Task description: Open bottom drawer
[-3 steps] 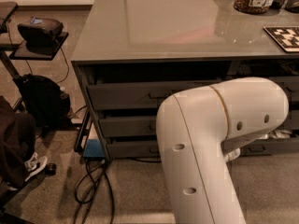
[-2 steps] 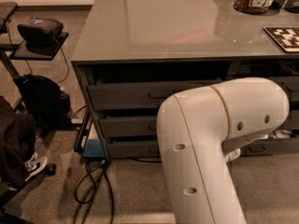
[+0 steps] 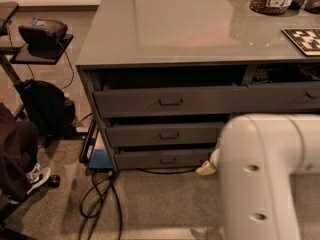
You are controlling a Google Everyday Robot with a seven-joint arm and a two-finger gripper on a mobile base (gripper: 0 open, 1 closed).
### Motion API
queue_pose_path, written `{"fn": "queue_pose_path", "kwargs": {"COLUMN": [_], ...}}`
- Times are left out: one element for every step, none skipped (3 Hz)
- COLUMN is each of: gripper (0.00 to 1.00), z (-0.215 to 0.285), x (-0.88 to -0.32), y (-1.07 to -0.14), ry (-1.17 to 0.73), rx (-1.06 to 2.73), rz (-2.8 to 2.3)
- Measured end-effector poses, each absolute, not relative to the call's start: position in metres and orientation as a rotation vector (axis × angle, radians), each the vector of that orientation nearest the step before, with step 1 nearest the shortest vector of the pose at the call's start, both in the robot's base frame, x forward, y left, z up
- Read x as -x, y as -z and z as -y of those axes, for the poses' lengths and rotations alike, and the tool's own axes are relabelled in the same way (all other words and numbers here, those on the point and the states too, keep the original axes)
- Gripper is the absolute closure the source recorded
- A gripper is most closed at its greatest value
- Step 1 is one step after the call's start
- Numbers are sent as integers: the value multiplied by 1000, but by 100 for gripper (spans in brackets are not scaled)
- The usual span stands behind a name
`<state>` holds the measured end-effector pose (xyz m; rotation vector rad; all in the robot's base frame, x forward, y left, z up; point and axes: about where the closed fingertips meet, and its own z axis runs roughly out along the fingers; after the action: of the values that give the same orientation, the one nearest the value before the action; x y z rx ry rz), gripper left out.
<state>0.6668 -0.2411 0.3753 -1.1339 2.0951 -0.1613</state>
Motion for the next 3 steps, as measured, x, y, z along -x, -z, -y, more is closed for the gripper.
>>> {"fn": "queue_pose_path", "kwargs": {"gripper": [0, 0, 0], "z": [255, 262, 265], "x": [-689, -698, -693], "y": [-371, -355, -354], "ry": [51, 22, 30], "rx": [926, 971, 1048], "rz": [-2021, -1953, -1929]}}
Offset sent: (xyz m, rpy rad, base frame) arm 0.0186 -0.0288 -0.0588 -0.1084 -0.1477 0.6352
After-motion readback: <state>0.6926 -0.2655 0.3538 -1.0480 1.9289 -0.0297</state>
